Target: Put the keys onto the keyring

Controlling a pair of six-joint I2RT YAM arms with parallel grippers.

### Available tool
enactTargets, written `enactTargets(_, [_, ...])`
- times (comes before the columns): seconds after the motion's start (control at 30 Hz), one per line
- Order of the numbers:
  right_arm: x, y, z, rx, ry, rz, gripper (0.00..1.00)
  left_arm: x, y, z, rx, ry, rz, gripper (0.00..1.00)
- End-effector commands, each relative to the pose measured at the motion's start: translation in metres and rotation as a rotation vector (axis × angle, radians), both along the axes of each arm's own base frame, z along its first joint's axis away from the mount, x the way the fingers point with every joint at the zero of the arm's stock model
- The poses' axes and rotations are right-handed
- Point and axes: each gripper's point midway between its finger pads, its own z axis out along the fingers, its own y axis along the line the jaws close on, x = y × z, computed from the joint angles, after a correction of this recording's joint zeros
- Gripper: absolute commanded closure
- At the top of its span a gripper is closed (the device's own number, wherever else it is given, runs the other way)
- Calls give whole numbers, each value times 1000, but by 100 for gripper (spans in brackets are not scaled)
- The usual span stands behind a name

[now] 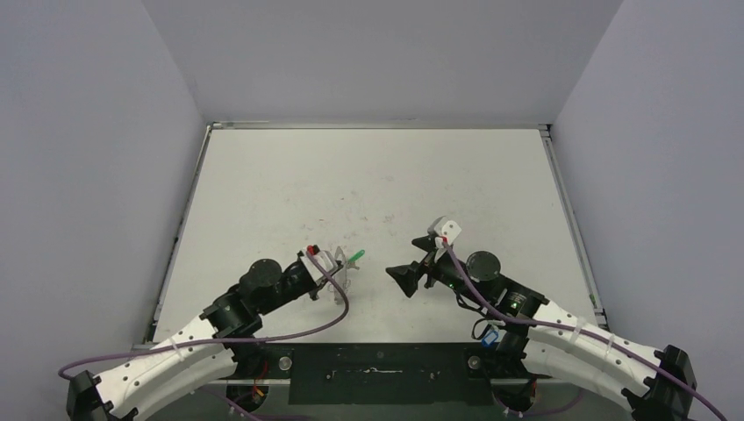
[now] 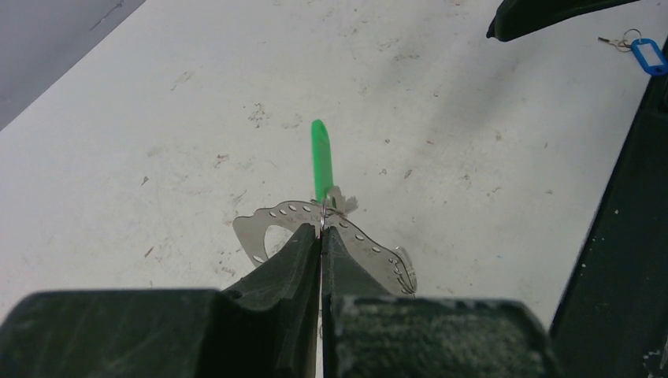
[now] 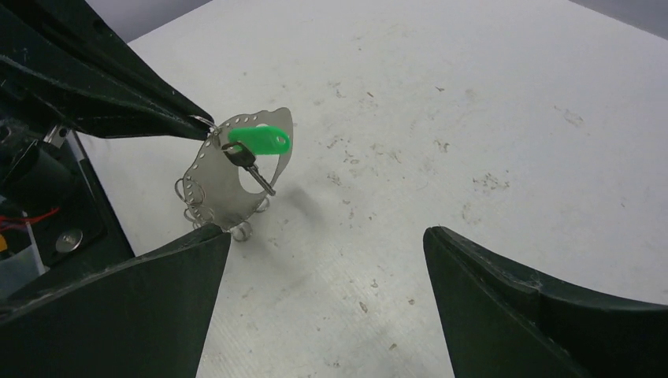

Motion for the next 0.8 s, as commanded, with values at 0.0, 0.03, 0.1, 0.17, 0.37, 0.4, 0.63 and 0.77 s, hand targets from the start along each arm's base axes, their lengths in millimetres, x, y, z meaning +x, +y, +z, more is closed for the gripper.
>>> enactTargets(0.0, [17, -21, 10, 109, 46, -184, 0, 20, -18, 5, 13, -30, 9, 100])
enactTargets(0.03, [18, -25, 7, 109, 61, -210, 0, 24, -23, 3, 23, -28, 4, 100])
enactTargets(0.1, [19, -33, 0, 108, 92, -254, 0, 31, -33, -3, 46, -20, -5, 100])
enactTargets(0.17, [20, -41, -4, 102, 113, -290, 0, 38, -42, -9, 67, -9, -14, 100])
enactTargets(0.37, [30, -86, -17, 76, 178, -537, 0, 61, -61, -19, 94, -4, -2, 100])
enactTargets(0.4, [30, -92, -19, 68, 184, -564, 0, 64, -63, -20, 98, 0, 1, 100])
enactTargets(0.63, [26, -122, -31, 69, 245, -711, 0, 81, -71, -14, 51, 7, 30, 86])
enactTargets(0.77, [23, -138, -35, 62, 283, -791, 0, 91, -63, -1, -31, 32, 94, 57])
